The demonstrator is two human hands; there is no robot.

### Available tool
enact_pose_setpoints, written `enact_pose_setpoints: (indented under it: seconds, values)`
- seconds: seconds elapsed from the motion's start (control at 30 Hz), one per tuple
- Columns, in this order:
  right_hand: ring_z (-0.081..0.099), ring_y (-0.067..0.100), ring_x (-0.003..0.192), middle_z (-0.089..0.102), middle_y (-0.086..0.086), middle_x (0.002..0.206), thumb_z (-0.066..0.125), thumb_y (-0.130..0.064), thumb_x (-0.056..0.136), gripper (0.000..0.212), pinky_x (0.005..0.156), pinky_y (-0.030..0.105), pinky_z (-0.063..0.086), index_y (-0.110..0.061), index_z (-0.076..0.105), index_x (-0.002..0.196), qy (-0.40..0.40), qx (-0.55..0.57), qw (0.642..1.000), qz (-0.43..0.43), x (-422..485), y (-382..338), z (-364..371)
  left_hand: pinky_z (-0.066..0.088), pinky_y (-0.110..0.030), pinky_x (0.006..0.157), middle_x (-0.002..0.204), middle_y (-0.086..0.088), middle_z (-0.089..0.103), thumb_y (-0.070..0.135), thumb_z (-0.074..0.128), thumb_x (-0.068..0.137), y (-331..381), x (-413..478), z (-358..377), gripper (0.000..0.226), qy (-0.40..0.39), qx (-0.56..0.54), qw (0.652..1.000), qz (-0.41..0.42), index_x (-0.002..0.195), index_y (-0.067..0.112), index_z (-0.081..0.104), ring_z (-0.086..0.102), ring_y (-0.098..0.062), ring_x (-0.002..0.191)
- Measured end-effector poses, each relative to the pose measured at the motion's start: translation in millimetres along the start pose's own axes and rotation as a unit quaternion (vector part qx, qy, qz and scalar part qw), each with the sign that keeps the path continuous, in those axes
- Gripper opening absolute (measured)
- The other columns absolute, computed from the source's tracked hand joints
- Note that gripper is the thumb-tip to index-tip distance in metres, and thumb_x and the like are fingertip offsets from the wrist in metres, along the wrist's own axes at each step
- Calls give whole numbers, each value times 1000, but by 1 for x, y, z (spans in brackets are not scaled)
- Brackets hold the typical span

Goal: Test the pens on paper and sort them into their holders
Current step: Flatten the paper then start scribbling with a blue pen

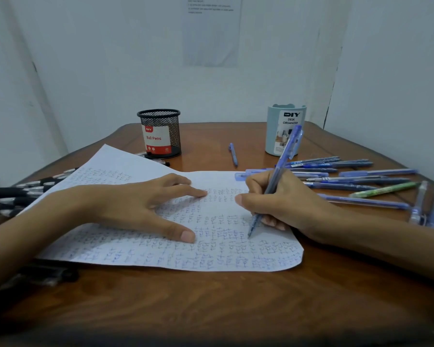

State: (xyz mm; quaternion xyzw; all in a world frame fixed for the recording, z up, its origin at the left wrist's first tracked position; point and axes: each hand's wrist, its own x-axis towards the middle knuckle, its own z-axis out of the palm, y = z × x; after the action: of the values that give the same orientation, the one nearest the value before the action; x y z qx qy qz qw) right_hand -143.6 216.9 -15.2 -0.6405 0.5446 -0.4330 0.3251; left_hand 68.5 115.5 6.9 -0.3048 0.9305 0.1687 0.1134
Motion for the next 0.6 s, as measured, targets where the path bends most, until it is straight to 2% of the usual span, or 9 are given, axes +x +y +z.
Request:
enact_pose_setpoints:
  seconds: [0.17,0.6]
  values:
    - [35,7,31,35,1,38,57,4,82,43,34,15,32,-10,36,48,6,2,1000,-2,0,0,0,15,-23,102,133,44,2,89,42,49,-1,0,0,79,2,0,1000,1,120,78,9,12,9,124]
    - [37,7,31,40,0,36,59,0,85,45,35,15,33,-12,37,47,13,-1,1000,-3,1,1,-1,15,-23,104,132,45,1,88,41,48,0,-1,0,75,0,2,1000,3,115,81,7,11,9,124]
